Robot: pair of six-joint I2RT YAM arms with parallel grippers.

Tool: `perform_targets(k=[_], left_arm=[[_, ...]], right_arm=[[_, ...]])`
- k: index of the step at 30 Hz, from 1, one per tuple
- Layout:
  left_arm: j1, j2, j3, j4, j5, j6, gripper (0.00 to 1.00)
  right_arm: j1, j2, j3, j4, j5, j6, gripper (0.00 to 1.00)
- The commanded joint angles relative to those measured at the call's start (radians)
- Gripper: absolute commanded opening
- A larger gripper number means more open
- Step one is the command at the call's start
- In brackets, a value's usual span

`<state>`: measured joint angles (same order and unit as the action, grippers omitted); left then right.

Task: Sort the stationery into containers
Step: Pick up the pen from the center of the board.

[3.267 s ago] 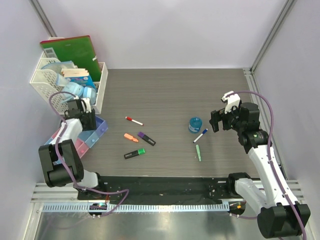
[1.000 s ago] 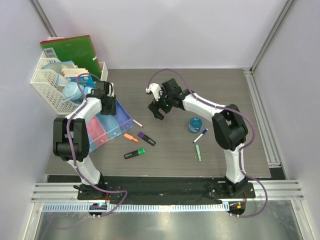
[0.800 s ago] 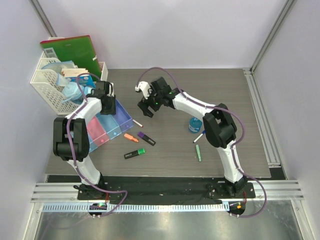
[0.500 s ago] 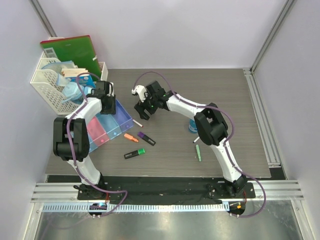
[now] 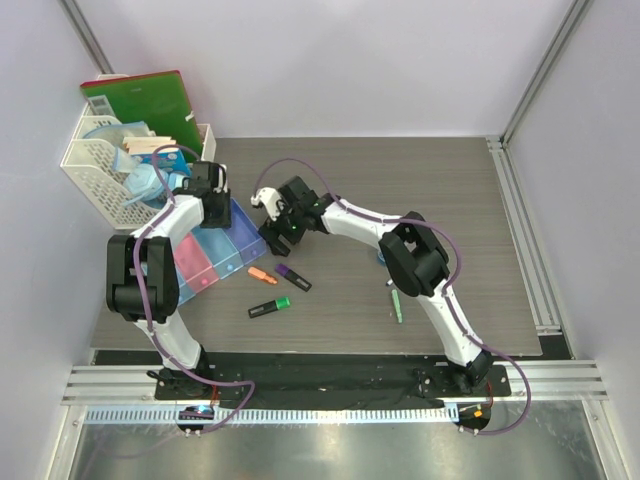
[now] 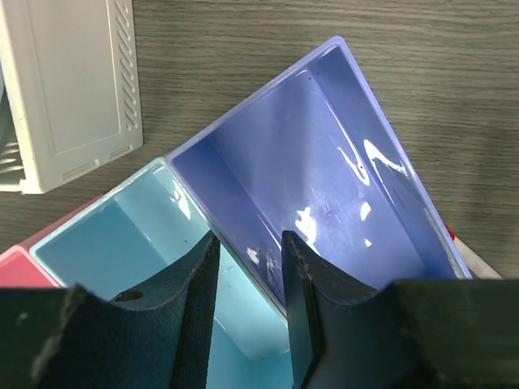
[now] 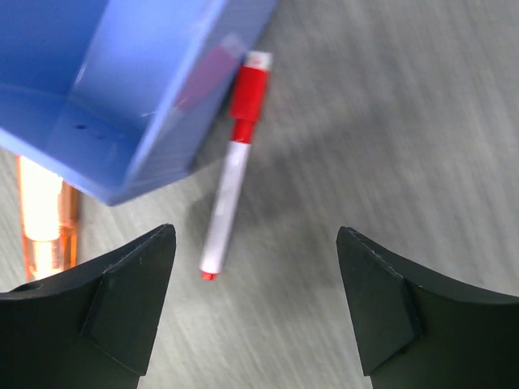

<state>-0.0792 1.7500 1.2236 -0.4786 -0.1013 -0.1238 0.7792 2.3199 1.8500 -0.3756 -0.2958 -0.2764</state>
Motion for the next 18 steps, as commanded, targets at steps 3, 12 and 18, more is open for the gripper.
perform_targets(k=[3, 12, 18], left_arm=[[-0.005, 0.003, 0.039, 0.032, -0.021, 0.004, 0.37], [-0.005, -0.017, 0.034, 0.031, -0.009, 0.006, 0.37], [-0.005, -0.029, 0.037, 0.023, -0.009, 0.010, 0.37]], right_arm=[[0.032, -0.004, -0.009, 0.017, 0.015, 0.022, 0.81], [0.045, 0.039, -0.011, 0.020, 0.078, 0.020, 0.39], [0.049, 0.050, -0.029, 0.018, 0.125, 0.020, 0.23]])
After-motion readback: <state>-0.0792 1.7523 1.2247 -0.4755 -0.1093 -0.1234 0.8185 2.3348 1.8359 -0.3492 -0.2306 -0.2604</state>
